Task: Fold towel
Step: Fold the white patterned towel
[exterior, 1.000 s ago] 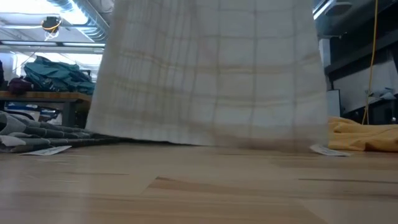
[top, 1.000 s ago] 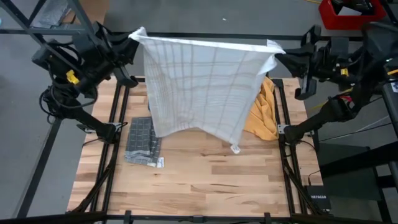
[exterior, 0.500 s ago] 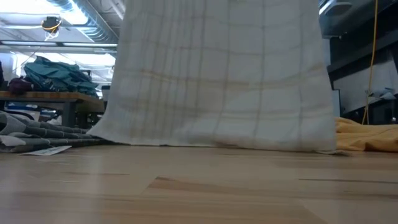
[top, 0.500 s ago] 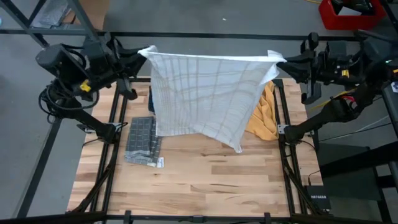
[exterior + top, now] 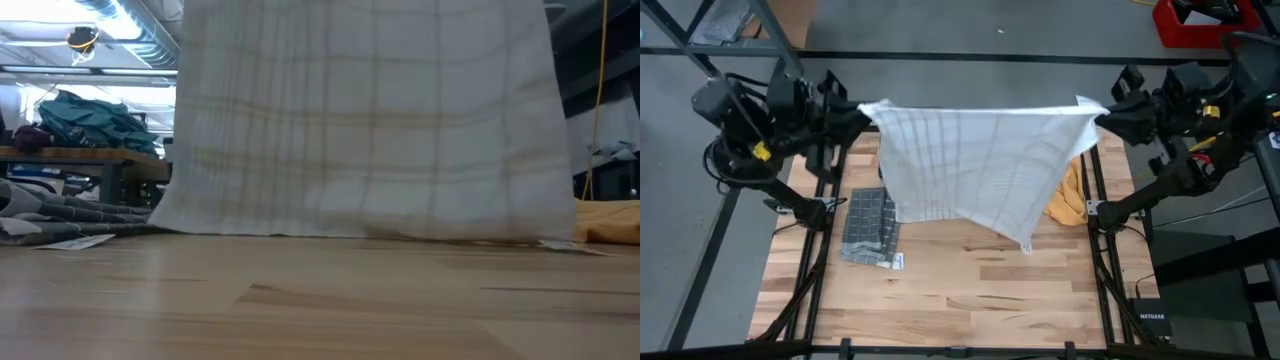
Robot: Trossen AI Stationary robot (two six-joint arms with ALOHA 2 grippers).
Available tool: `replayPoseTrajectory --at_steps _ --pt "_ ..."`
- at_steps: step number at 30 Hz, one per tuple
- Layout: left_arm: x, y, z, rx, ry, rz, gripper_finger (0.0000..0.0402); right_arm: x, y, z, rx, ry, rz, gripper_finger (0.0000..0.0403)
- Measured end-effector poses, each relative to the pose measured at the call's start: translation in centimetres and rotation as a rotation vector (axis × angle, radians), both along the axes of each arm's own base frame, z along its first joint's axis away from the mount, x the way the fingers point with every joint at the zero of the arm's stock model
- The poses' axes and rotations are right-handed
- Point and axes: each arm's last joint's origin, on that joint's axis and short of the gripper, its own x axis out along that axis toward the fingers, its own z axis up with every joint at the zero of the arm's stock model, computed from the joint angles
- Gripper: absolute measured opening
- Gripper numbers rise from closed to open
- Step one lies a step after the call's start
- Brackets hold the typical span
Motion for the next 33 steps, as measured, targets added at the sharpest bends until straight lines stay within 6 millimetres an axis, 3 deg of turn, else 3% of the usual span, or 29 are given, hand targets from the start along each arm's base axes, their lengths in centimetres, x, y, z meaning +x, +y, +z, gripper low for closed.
replayPoseTrajectory --at_steps 4,12,33 --pt "-0.1 -0.5 0.1 0.004 -0.012 -0.027 0.0000 0.0 0.1 0.1 0.017 -0.006 0.050 0.0005" --pt "-0.4 0.1 1.1 0.038 -0.090 0.113 0.0000 0.0 -0.2 0.8 -0.058 -0.089 -0.076 0.0005" --pt "-1.4 1.9 2.3 0.089 -0.148 0.250 0.0000 -0.2 -0.7 1.7 -0.159 -0.184 -0.269 0.0005"
